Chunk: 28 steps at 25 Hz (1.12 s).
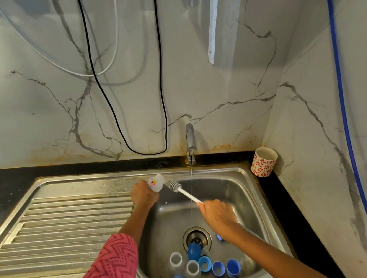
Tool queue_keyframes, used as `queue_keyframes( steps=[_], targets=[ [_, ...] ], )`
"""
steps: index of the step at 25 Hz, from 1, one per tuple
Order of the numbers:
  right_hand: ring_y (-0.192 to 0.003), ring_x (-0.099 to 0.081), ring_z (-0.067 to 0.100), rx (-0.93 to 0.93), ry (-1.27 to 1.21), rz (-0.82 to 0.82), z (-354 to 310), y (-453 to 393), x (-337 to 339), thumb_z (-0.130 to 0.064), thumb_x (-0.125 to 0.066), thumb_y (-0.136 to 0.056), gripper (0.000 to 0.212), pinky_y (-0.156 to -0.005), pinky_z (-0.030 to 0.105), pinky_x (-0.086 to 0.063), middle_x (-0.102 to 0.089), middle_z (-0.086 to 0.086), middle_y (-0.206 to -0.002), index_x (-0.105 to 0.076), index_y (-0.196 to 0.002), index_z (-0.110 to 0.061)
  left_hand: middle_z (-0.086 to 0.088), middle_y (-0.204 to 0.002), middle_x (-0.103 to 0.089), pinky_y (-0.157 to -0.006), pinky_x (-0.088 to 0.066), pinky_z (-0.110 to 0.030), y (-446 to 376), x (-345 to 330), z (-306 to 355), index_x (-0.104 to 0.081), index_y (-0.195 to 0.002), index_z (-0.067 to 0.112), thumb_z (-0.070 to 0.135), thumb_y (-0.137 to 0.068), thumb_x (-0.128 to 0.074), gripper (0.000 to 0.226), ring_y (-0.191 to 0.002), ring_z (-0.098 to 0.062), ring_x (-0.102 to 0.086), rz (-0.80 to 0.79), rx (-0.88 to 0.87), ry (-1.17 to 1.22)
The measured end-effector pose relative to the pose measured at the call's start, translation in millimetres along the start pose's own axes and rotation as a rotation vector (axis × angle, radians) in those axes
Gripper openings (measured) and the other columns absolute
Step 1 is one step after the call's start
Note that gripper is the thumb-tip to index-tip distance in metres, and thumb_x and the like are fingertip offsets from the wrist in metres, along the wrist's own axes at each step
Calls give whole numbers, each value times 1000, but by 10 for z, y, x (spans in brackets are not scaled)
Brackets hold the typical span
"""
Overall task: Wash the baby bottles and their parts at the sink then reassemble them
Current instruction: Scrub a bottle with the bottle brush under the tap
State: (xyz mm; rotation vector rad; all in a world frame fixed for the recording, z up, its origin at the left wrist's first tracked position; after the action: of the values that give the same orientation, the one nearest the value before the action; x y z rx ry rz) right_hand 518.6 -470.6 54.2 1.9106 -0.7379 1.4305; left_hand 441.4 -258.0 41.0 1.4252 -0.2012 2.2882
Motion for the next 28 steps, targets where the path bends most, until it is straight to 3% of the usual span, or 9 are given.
queue_keyframes(
  steps=[4, 9, 12, 15, 18, 20, 22, 28],
  targets=[
    [-94, -64, 28, 15, 5, 21, -91, -99, 69, -42, -23, -103, 52, -71, 33, -45, -67, 10, -102, -61, -113, -9, -11, -119, -56, -89, -46, -31, 45, -35, 135, -50, -121, 7, 18, -74, -75, 55, -112, -25, -54, -24, -104, -71],
    [-99, -62, 28, -21, 13, -18, -149, -224, 128, -41, -26, -103, 51, -75, 33, -44, -66, 11, -108, -61, -119, -7, -7, -131, -49, -97, -43, -31, 102, -77, 161, -41, -133, 12, 15, -79, -71, 62, -119, -24, -47, 27, -307, -193],
    [-93, -62, 27, -50, -115, -92, -90, -326, 92, -42, -28, -102, 50, -74, 33, -44, -65, 9, -94, -65, -103, -9, -3, -129, -50, -94, -45, -30, 232, -80, 265, -46, -130, 16, 10, -77, -71, 59, -118, -23, -47, 27, -465, -156],
    [-58, -48, 16, -24, -383, -194, 43, -339, -29, -46, -31, -100, 47, -57, 28, -37, -47, 0, -63, -49, -67, -17, -10, -113, -63, -85, -49, -30, 98, -10, 226, -57, -118, 9, 9, -66, -79, 56, -103, -24, -58, -47, -183, 236],
    [-46, -36, 10, -10, -562, -217, 101, -219, -102, -45, -34, -99, 45, -44, 22, -28, -40, -2, -56, -43, -64, -18, -15, -103, -66, -80, -55, -36, 6, 12, 124, -63, -104, 3, 9, -58, -82, 50, -89, -25, -61, -126, 76, 525],
    [-46, -33, 9, -2, -651, -225, 67, -161, -139, -44, -35, -99, 44, -44, 22, -26, -39, -3, -56, -44, -64, -19, -14, -105, -64, -76, -55, -34, 16, -23, 73, -60, -109, 2, 11, -59, -82, 56, -91, -25, -61, -117, 129, 486],
    [-48, -34, 9, 16, -701, -208, 16, -161, -128, -44, -36, -99, 43, -47, 23, -27, -40, -3, -57, -44, -64, -20, -14, -110, -62, -74, -49, -30, 28, -84, 19, -55, -116, 2, 14, -62, -82, 61, -98, -27, -60, -116, 91, 305],
    [-62, -46, 16, 22, -364, -68, 78, -249, -25, -45, -29, -101, 46, -55, 28, -32, -43, -6, -60, -39, -60, -25, -11, -100, -67, -81, -56, -35, 125, -266, 240, -62, -104, 6, 20, -62, -82, 49, -90, -25, -64, -196, 20, 303]
  ],
)
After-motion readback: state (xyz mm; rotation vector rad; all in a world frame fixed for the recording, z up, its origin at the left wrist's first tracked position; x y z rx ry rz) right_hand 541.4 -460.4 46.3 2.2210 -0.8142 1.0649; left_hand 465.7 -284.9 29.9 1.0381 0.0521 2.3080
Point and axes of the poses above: each hand's wrist, its own y-axis away from the middle knuckle, its own x-axis out of the back of the hand, z = x × y, the point moved 2 cm from there along -y, towards the middle knuckle
